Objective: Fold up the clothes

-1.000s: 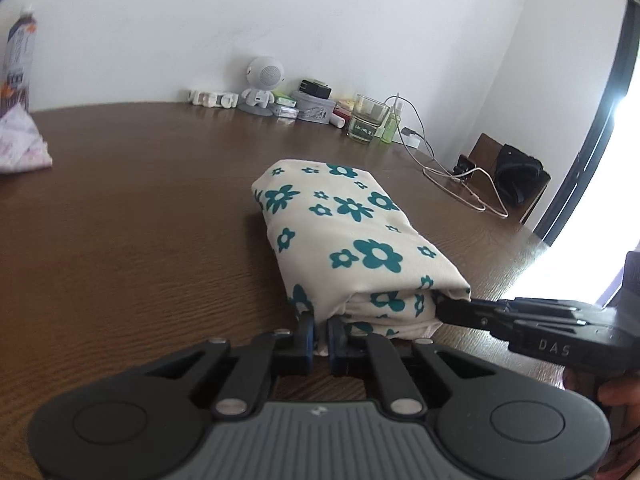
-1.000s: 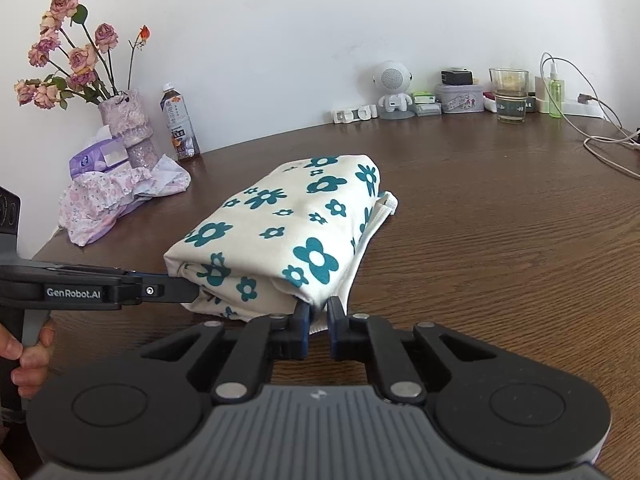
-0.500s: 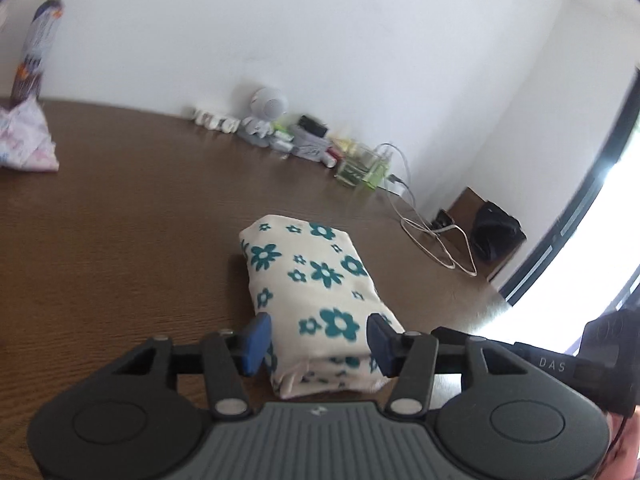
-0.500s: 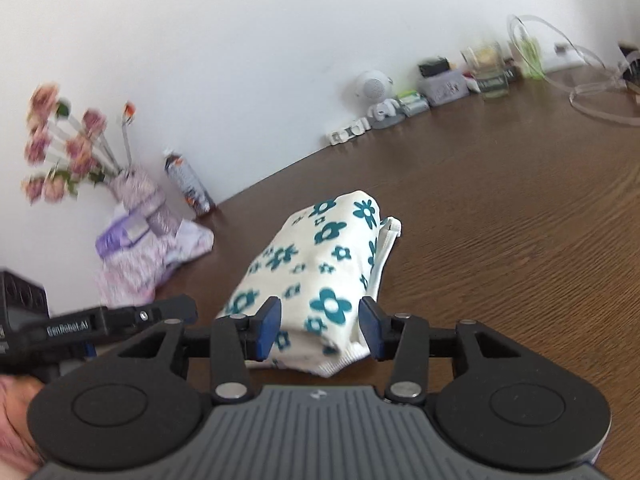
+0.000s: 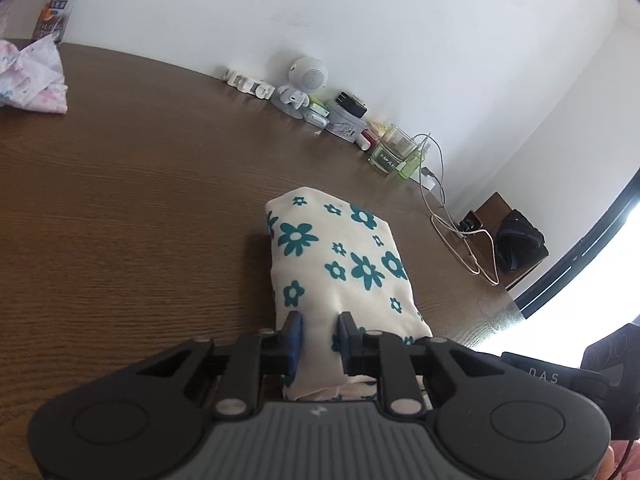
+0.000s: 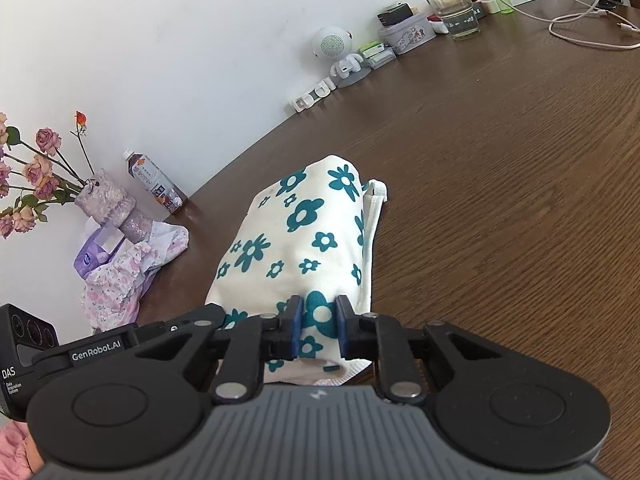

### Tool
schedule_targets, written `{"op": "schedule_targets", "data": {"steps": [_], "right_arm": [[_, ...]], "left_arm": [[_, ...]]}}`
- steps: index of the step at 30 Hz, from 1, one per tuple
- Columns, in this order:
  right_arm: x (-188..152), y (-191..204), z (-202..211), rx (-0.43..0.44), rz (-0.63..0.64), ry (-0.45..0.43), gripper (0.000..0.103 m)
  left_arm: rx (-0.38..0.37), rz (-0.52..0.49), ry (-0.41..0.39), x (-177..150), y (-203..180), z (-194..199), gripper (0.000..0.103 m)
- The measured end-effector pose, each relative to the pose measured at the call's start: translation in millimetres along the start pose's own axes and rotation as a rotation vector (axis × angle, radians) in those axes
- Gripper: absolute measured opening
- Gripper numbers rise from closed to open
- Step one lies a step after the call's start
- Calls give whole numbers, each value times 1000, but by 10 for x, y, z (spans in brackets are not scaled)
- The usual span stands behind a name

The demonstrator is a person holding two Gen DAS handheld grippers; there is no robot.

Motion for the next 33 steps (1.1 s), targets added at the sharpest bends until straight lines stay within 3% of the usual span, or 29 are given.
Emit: {"op": "schedule_targets", "data": {"steps": [1,3,5,10,13,16,19,21,23,26,28,30,31,33], "right_arm": [[13,10,19,-6,4,-7,22],[40,30,57,-18,12,-21,44],[98,40,79,-17,6,-40,51],[144,23,-46,-29,-21,-9,47],[99,39,-87,-34,-10,5,26],[75,81,-70,-40,14,3,25],[98,94,-35,-42,24,-7,36],[140,85,31,-19,6,-37,60],[188,74,89,15,-26,-55,68],[230,88,80,1,-17,-47,69],[241,69,20,-18,-23,-27,62],[222,39,-56,-34,-26,2,25],[214,24,-70,-31,-40,7,25],[222,19,-74,-24,-49,8,29]], "left_arm": [[9,1,-4,7,-5,15,21],[20,-7,-6,50,-27,39,28],[12,6,-22,127,-31,60,45],[31,31,9,211,20,-92,42],[4,29,5,177,33,-129,26],[-11,28,-1,169,42,-115,21],[-7,33,-3,184,64,-81,26],[9,4,-16,226,41,-13,36],[-6,-24,-38,269,6,60,49],[-15,-44,-34,286,-20,91,49],[0,-41,-16,270,0,52,46],[-13,-31,2,240,22,2,20],[-29,-22,12,221,35,-25,6],[-44,-10,17,210,51,-49,7]]}}
Point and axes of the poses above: each gripper's, at about its wrist camera, not at the fingertips, and z roughly against the way its jaws point, y to its left, x to its top, the point moved 7 cm from there along -z, roughly the way its jaws point, and after that the axes turned 7 degrees about -z, right-handed, at the moved point
